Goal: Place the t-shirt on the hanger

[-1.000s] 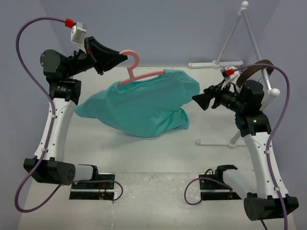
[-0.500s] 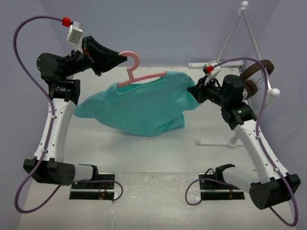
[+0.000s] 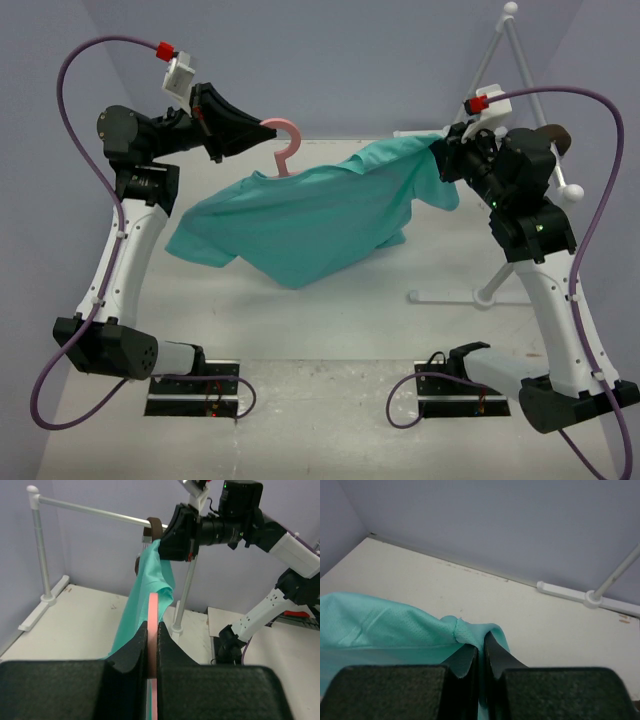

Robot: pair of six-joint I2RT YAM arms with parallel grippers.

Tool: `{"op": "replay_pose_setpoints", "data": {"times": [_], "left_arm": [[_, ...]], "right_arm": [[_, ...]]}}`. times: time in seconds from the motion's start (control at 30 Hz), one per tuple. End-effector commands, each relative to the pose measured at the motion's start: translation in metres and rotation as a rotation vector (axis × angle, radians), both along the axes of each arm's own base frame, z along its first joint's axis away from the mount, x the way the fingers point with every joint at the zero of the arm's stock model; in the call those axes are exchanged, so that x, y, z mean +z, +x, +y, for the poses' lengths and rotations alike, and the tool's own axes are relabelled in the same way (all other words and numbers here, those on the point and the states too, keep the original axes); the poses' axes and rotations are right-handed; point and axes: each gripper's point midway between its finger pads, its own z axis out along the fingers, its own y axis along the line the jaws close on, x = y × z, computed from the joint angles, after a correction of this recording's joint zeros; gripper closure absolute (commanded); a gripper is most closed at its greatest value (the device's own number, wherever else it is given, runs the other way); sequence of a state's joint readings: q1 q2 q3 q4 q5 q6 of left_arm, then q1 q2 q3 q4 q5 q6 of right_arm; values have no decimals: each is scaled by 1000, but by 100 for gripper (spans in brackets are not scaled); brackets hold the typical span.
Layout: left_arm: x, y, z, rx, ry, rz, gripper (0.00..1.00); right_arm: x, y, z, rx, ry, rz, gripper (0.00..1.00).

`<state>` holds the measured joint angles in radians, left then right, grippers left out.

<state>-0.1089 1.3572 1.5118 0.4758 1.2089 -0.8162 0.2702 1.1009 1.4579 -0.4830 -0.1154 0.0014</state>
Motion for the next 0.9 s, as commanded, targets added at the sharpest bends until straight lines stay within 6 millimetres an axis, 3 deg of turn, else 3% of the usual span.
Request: {"op": "replay_pose_setpoints", "data": {"times": [0.0, 0.1, 0.2, 0.27, 0.3, 0.33, 0.43, 0.53, 0.6, 0.77, 0.87], "left_arm": [[-3, -8, -7, -46, 20, -37, 100], [2, -2, -6, -10, 13, -46, 100], [11, 6, -4, 43, -6, -59, 100], [16, 10, -3, 72, -23, -66, 100], [20, 12, -2, 86, -33, -74, 100], [23, 13, -2, 93, -39, -83, 100], [30, 13, -2, 83, -50, -109, 100], [31, 6, -7, 20, -45, -101, 100], [29, -7, -16, -71, -37, -114, 100], [12, -30, -49, -230, 12, -135, 100], [7, -33, -63, -258, 11, -128, 100]], "right_arm": [[0, 9, -3, -17, -41, 60, 83], [-17, -2, 8, 58, -36, 103, 63], [-24, -23, 17, 132, -7, 82, 58], [-17, -42, 16, 156, 5, 51, 43], [-11, -46, 14, 141, 29, 53, 30], [-3, -52, 10, 125, 41, 43, 25], [20, -67, 7, 131, 55, -11, 24], [53, -89, 22, 256, 80, -116, 24], [72, -103, 43, 415, 84, -186, 25], [73, -104, 84, 684, 91, -112, 35], [66, -103, 107, 768, 46, -111, 37]]}}
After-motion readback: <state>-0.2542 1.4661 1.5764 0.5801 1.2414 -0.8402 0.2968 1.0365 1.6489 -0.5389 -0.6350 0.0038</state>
